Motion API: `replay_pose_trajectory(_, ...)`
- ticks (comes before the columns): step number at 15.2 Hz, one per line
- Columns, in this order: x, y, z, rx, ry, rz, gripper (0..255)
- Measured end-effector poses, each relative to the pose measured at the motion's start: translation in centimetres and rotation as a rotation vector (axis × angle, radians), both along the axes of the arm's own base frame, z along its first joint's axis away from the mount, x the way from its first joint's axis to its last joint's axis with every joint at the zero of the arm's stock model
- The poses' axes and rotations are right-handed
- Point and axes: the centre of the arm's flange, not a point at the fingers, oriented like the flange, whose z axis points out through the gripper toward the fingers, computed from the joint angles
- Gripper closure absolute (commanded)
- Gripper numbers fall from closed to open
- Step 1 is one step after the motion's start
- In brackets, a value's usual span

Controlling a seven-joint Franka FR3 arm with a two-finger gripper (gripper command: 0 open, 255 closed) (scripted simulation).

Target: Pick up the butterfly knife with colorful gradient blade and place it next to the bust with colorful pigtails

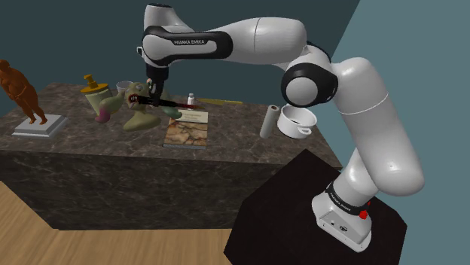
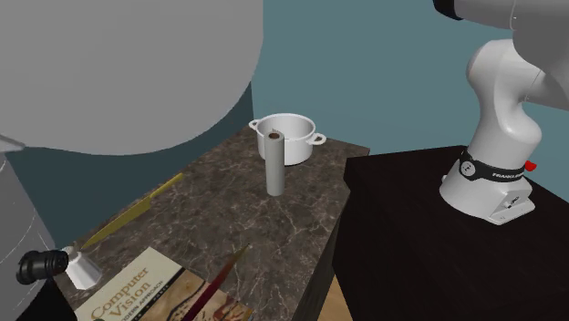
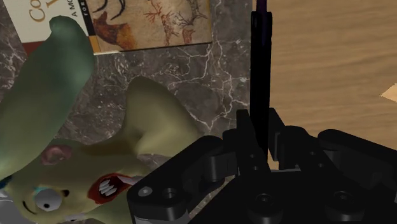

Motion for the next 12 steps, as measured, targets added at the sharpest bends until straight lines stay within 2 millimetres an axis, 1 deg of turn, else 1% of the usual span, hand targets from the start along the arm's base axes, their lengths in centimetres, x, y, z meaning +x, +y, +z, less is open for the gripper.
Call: replay_pose_trajectory(12, 0.0, 0.1, -6.2, 0.000, 0.000, -0.001, 255)
